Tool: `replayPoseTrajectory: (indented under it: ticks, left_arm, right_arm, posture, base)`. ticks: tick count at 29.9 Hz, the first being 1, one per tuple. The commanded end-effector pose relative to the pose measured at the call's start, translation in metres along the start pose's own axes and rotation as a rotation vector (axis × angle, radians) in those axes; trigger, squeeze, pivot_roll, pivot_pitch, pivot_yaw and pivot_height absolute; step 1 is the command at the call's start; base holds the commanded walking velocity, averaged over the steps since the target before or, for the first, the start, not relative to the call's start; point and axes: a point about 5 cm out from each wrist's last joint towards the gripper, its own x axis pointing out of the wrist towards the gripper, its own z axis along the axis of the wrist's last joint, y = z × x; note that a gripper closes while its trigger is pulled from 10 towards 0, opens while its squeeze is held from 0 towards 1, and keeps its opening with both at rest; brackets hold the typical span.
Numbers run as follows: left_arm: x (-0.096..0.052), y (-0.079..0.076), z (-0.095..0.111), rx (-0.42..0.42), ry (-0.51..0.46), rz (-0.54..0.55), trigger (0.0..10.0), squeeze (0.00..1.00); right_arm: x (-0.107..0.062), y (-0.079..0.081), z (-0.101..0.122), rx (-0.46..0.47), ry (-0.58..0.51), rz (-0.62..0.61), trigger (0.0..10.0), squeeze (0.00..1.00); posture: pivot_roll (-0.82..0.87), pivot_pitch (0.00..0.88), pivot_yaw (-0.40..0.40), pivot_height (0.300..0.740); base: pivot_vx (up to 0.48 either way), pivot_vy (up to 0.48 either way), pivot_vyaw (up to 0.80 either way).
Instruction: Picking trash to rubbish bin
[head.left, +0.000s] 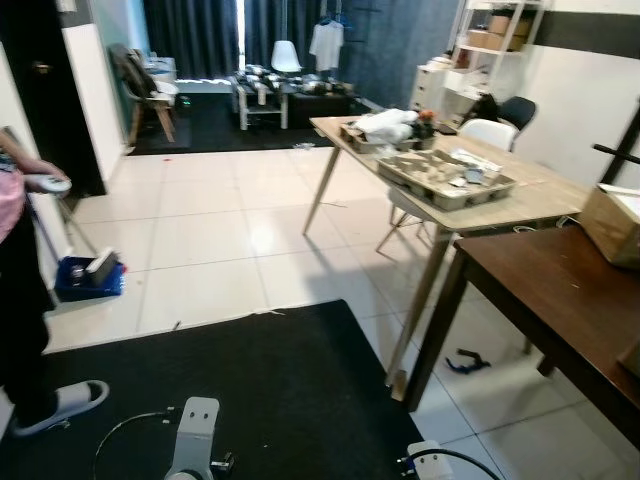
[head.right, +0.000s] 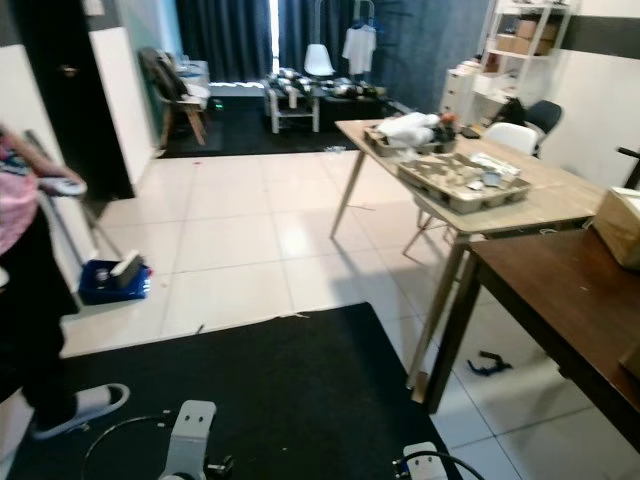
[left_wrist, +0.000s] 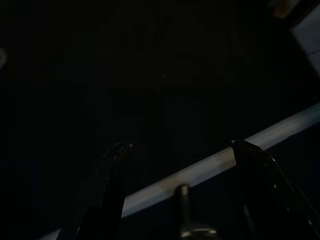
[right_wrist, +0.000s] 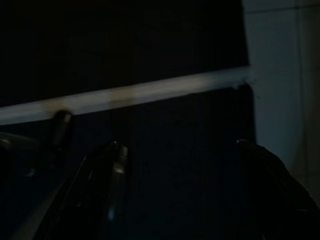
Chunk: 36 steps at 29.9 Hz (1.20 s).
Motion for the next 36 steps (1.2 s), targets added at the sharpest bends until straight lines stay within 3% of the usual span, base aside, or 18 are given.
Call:
replayPoseTrajectory:
  ticks: [1, 36]
  left_arm:
    - [0.0004, 0.0008, 0.0005, 0.022, 0.007, 0.001, 10.0, 0.0]
    - [-0.0015, 0.0016, -0.0051, -0.004, 0.009, 0.013, 10.0, 0.0]
  right_arm:
    - [0.0004, -0.0004, 0.0031, -0.005, -0.006, -0.004, 10.0, 0.0]
    - [0.0012, 0.0089, 0.0019, -0.039, 0.001, 0.029, 10.0, 0.0]
  posture:
    - [-0.03, 0.016, -0.034, 0.74]
    - [-0.01, 0.029, -0.062, 0.74]
  base:
    - [0.368, 0.0, 0.0]
    - [0.346, 0.0, 0.0]
